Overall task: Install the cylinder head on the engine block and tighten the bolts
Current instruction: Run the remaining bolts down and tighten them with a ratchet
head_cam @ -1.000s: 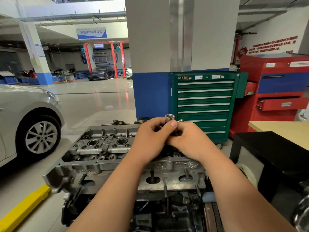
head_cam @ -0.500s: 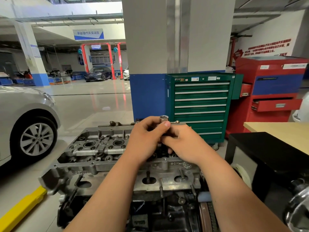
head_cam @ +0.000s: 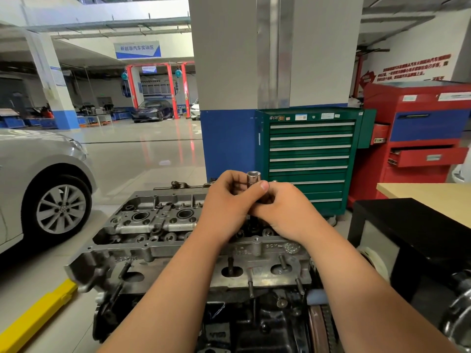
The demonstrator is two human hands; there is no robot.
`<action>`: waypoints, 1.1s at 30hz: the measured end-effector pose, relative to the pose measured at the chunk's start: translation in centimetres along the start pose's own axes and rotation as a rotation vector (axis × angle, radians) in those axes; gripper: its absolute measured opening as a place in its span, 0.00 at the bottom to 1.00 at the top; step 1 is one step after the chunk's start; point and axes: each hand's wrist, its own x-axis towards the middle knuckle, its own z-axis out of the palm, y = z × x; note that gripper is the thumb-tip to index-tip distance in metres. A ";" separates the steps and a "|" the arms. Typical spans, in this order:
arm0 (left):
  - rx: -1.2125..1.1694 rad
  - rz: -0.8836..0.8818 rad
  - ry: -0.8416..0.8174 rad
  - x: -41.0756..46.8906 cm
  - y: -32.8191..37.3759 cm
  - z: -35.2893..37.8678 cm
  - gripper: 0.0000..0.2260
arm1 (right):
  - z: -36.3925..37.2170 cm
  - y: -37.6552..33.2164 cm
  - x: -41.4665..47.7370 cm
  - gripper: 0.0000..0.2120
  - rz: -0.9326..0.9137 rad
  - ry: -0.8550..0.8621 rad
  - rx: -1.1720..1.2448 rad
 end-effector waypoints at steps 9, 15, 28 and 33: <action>0.066 0.109 0.055 -0.2 0.0 -0.1 0.09 | -0.5 -0.1 -0.4 0.10 -0.026 -0.108 -0.016; 0.102 0.078 0.018 0.0 -0.1 0.1 0.08 | -0.3 0.0 -0.1 0.10 -0.013 -0.089 0.060; 0.048 -0.165 0.076 3.0 3.3 3.6 0.22 | -0.7 0.8 0.9 0.10 0.235 0.225 0.208; -0.286 -0.432 -0.333 4.1 3.7 1.7 0.23 | -0.8 1.0 0.9 0.11 0.261 0.307 0.331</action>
